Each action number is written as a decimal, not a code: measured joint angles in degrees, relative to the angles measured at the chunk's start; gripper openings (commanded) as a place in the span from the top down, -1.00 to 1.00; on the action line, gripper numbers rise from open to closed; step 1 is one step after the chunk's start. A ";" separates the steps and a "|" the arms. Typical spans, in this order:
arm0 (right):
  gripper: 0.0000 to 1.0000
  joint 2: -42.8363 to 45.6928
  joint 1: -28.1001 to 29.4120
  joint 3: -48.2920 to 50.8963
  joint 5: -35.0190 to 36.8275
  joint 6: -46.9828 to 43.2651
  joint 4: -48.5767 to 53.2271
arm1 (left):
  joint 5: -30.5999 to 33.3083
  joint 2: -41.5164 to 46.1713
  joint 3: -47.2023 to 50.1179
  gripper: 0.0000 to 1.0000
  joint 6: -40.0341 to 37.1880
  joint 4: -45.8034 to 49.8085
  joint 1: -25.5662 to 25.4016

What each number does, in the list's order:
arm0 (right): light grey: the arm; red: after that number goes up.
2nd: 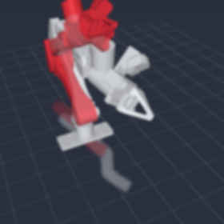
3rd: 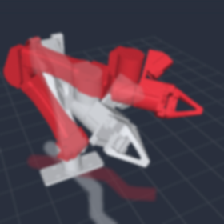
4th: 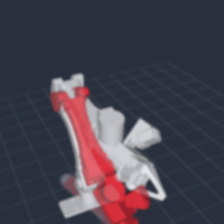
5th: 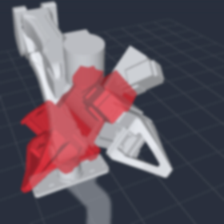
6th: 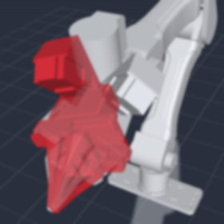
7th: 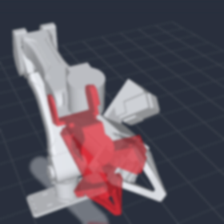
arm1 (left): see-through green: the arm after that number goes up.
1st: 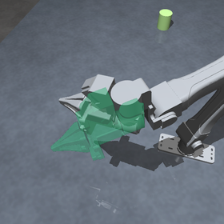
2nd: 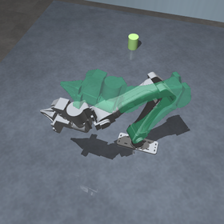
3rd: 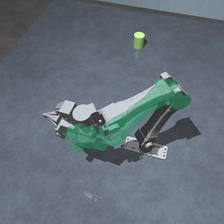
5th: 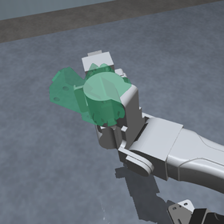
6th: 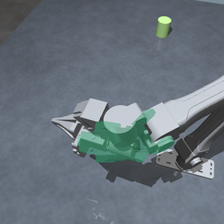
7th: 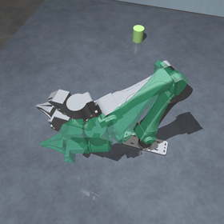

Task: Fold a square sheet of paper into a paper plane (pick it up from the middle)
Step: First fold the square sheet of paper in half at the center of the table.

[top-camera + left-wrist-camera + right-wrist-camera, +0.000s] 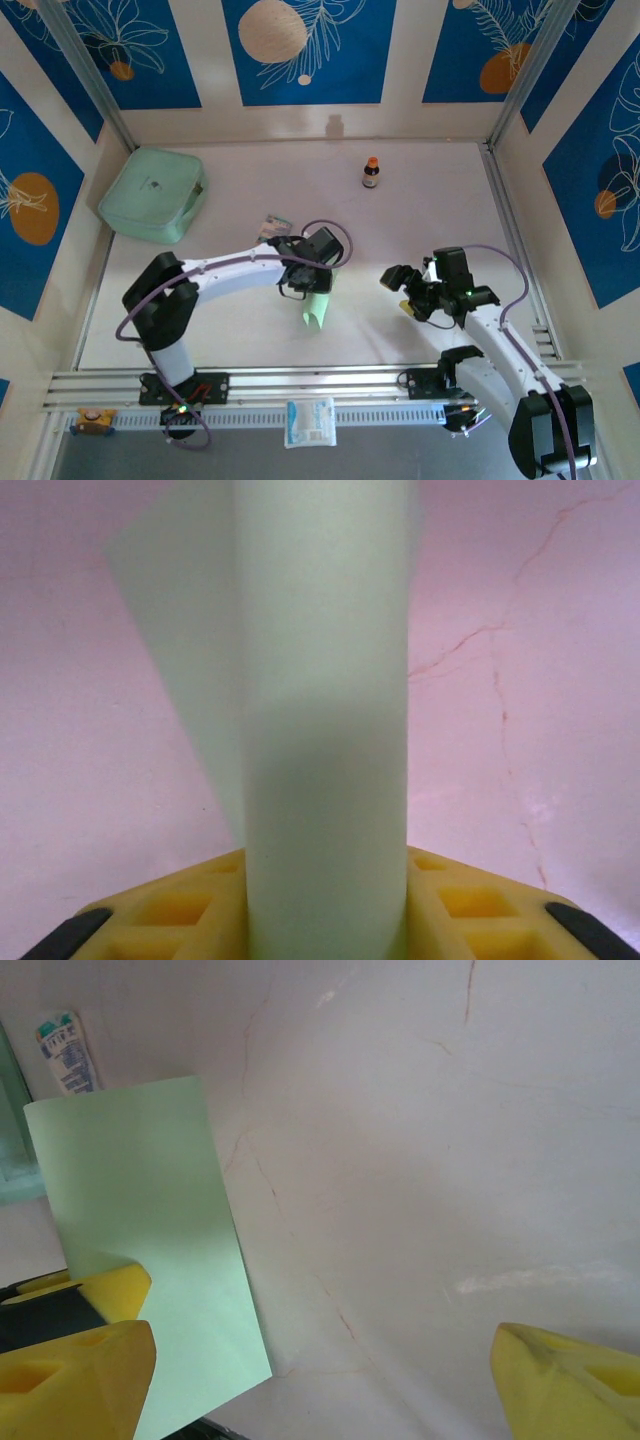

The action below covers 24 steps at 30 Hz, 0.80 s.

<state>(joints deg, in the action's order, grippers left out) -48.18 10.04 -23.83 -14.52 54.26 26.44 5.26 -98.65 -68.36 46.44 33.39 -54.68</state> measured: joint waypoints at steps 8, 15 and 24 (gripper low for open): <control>-0.75 1.99 0.00 -2.86 0.83 -0.02 2.08 | -4.72 9.14 6.43 0.31 -0.35 -9.68 1.18; -0.75 2.36 0.00 -5.77 1.16 0.63 2.34 | -12.48 15.50 14.56 0.32 1.27 -21.70 4.79; -0.66 2.38 -0.15 -6.27 -0.09 1.16 -3.45 | -16.46 19.98 25.83 0.33 8.00 -36.11 6.19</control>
<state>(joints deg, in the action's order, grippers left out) -45.80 9.89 -30.11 -14.61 55.42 22.98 -11.20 -78.67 -42.52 54.43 -2.72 -48.49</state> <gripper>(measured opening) 0.835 0.336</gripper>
